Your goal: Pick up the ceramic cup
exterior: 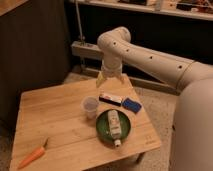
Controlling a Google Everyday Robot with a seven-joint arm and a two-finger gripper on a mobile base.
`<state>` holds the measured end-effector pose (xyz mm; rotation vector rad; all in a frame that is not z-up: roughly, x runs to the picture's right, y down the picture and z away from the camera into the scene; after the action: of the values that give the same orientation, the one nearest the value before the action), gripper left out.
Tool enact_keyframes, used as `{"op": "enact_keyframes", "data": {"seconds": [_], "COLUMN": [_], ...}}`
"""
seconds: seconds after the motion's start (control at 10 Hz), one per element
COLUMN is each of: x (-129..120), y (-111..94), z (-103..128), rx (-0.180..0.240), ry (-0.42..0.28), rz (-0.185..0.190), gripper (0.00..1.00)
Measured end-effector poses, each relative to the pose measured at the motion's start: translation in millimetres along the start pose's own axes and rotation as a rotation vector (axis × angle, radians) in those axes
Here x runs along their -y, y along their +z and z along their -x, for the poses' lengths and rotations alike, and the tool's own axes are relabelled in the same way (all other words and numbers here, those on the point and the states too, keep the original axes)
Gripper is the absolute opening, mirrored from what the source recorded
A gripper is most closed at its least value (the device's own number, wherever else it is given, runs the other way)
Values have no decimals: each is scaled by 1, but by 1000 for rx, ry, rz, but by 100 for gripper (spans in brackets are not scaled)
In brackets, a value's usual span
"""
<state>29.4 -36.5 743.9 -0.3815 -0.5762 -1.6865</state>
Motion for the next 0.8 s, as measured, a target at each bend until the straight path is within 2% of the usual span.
{"op": "enact_keyframes", "data": {"seconds": [0.3, 0.8], "x": [-2, 7], "y": [15, 42], "z": [-10, -18], "rx": [0, 39], "ry": [-5, -10], "rz": [-38, -49], "gripper": [77, 77]}}
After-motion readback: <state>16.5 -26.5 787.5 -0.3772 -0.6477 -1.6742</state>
